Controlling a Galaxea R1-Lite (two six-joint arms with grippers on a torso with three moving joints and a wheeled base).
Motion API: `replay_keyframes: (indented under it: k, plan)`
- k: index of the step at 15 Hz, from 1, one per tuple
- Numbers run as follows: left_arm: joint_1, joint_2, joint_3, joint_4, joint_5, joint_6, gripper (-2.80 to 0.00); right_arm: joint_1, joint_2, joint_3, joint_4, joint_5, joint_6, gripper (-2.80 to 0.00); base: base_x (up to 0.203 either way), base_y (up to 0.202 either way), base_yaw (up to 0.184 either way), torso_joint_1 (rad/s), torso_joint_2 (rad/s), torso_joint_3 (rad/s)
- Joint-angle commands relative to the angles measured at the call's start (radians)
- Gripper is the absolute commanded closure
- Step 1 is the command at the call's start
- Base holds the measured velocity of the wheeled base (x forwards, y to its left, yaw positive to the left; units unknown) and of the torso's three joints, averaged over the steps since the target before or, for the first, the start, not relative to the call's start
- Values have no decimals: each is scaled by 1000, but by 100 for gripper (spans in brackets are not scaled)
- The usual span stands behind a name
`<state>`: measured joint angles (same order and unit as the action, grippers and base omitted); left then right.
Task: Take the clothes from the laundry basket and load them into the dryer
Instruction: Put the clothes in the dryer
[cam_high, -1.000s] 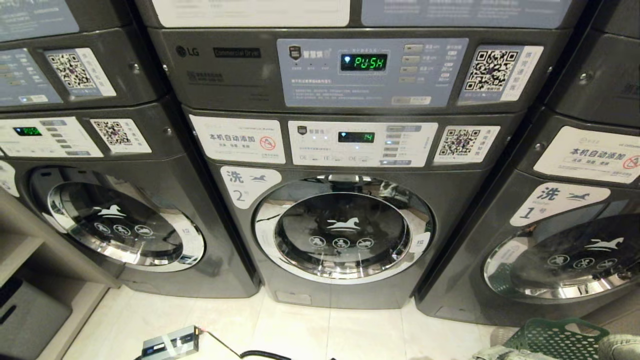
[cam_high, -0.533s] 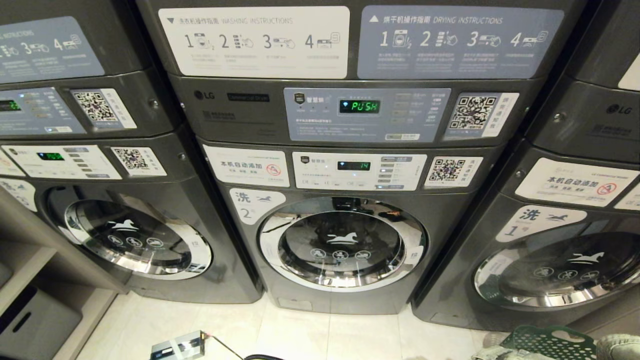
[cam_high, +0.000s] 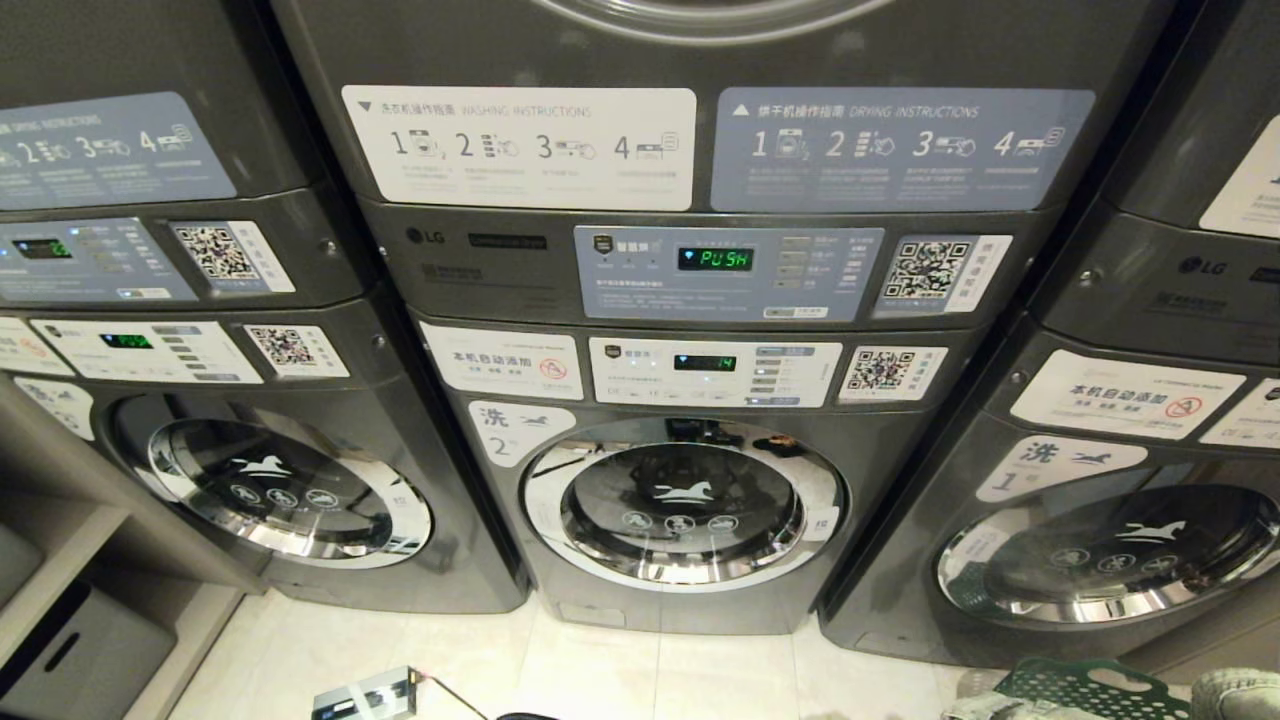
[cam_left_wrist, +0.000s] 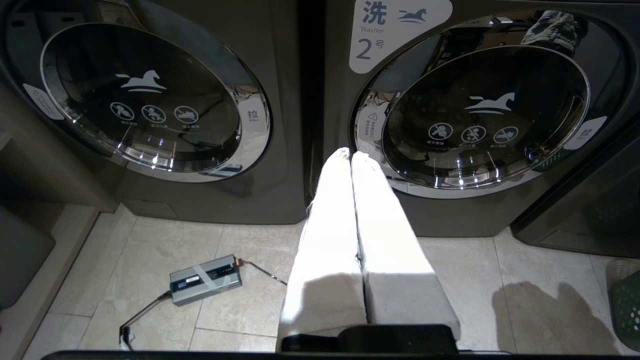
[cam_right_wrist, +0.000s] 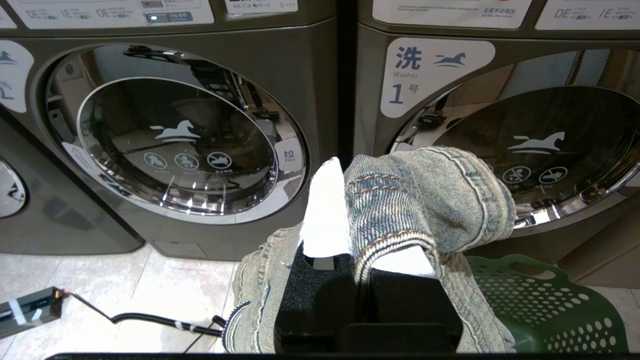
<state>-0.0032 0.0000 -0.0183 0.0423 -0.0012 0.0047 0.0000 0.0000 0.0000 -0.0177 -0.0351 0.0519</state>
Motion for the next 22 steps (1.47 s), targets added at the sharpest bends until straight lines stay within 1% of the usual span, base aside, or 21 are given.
replay_keyframes:
  k: [1,12,14,16,22]
  plan:
    - [0,0,0,1,0,0,0,0,2,6,-1,0,0,0,0,0,0,167,-343,-178]
    - [0,0,3,-1,1,0,0,0,2,7,-1,0,-1,0,0,0,0,152,-314,-166]
    - [0,0,5,-9,1,0,0,0,2,6,-1,0,0,0,0,0,0,111,-226,-120]
    - [0,0,17,-43,1,0,0,0,2,7,-1,0,-1,0,0,0,0,88,-182,-91]
    - [0,0,17,-42,1,-2,0,0,2,6,-1,0,-1,0,0,0,0,83,-162,-85]
